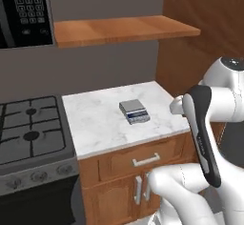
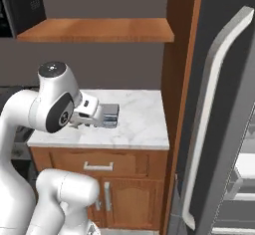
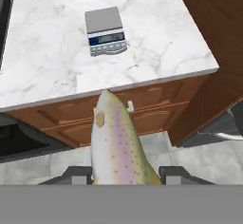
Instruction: Take the fish from the fridge and place it on the digital scale on the counter by the fridge. Wait a few seconds for a reading, then move it to the plate on the dining counter.
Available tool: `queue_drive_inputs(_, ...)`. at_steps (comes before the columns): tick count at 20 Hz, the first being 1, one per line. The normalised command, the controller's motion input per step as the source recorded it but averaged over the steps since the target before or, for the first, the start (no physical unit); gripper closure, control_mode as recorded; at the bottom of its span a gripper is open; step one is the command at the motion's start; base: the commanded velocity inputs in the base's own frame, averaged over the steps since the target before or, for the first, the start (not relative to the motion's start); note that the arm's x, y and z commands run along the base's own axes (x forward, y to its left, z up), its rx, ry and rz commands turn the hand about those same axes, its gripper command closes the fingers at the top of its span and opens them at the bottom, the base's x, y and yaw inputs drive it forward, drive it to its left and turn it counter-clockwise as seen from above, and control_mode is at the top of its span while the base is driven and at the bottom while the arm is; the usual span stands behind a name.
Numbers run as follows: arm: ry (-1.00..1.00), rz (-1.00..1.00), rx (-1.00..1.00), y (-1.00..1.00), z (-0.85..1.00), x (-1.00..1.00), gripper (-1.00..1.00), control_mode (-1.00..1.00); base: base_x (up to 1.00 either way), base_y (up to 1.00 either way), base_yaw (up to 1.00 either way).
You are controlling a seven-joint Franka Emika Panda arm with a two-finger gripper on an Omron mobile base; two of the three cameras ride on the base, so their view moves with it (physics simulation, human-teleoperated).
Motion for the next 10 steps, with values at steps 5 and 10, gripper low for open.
queue_drive_inputs(5,0.0,0.0,0.0,0.0,0.0,0.0,1.0,1.0,0.99,0.51,-0.31)
queue_drive_inputs(10,0.11,-0.07,0.0,0.39,-0.16,0.36,1.0,-1.0,0.34,0.33,-0.09)
